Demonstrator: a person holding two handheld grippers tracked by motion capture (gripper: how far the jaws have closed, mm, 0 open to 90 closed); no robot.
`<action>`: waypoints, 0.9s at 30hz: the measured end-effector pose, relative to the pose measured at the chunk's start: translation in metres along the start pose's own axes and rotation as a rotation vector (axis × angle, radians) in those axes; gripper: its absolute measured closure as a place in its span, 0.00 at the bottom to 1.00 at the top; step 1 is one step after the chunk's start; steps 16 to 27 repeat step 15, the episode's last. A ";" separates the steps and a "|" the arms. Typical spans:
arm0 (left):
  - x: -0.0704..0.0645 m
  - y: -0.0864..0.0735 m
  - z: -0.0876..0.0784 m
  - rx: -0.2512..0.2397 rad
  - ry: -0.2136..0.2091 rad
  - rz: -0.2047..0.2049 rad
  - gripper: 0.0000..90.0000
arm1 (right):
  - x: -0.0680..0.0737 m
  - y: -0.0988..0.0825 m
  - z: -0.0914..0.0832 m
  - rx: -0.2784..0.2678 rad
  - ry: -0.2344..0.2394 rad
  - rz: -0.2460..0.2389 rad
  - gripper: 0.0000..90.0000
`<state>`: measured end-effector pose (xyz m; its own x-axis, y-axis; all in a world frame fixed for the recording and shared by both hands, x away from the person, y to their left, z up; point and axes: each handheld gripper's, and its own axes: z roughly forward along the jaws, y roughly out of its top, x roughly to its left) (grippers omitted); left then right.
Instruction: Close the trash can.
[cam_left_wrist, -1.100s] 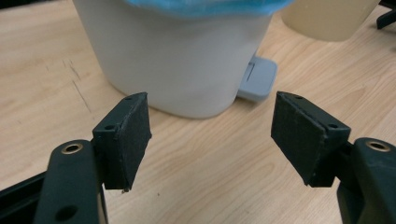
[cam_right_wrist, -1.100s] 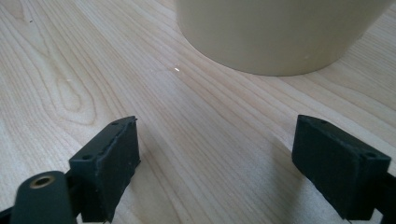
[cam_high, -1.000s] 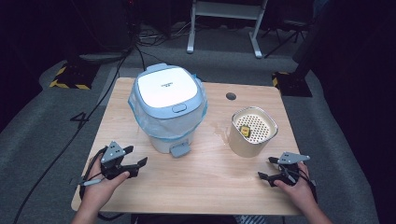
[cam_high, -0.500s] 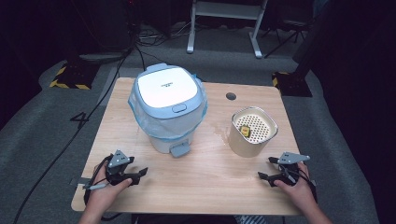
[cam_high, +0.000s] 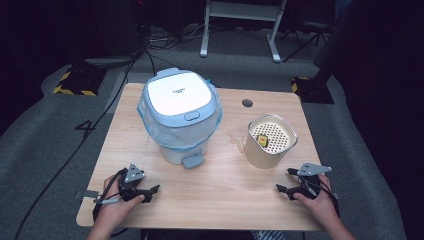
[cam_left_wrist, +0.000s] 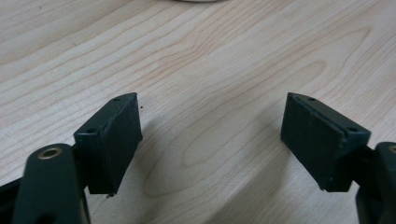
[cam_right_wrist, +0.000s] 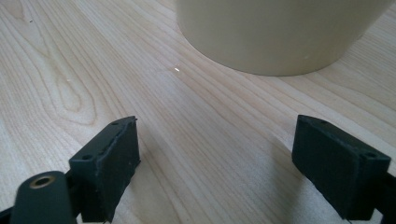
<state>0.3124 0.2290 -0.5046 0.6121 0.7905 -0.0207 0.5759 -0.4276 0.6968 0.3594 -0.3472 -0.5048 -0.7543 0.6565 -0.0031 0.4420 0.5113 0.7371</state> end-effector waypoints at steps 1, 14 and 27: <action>0.000 0.000 0.000 0.004 0.002 -0.006 0.21 | 0.000 0.000 0.000 0.000 0.000 -0.001 0.17; 0.002 0.003 0.005 0.032 0.010 -0.017 0.05 | 0.000 0.000 0.000 0.000 0.000 0.000 0.17; 0.002 0.003 0.005 0.032 0.009 -0.018 0.05 | 0.000 0.000 0.000 0.001 -0.001 -0.001 0.17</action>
